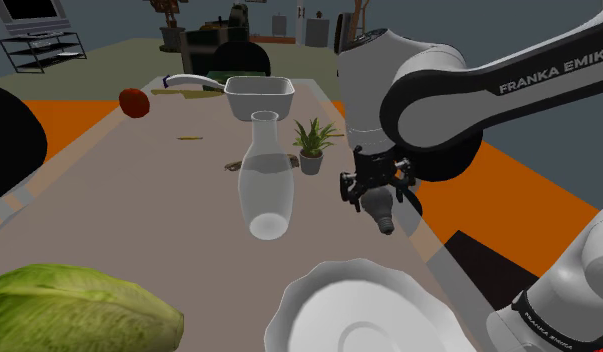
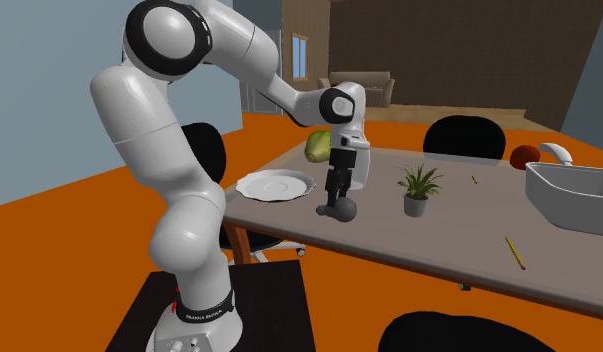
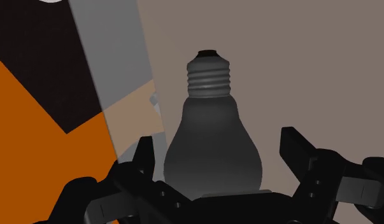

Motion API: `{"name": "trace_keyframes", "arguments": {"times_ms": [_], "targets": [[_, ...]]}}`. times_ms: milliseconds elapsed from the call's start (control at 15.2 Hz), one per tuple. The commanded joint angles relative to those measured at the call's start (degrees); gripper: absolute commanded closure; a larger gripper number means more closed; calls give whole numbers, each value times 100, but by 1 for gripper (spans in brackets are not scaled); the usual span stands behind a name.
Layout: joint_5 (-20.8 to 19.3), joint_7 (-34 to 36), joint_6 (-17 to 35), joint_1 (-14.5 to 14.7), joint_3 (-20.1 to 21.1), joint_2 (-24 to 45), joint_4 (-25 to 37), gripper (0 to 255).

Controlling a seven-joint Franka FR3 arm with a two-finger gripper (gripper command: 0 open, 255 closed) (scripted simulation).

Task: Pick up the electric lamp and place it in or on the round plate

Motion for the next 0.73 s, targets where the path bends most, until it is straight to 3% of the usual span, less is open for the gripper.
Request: {"name": "trace_keyframes", "arguments": {"times_ms": [0, 528, 594, 660], "targets": [[-17, 28, 208, -7, 8, 25, -184, 0], [-17, 28, 207, -7, 8, 26, -183, 0], [-17, 28, 207, -7, 8, 26, -183, 255], [-17, 28, 207, -7, 8, 26, -183, 255]]}}
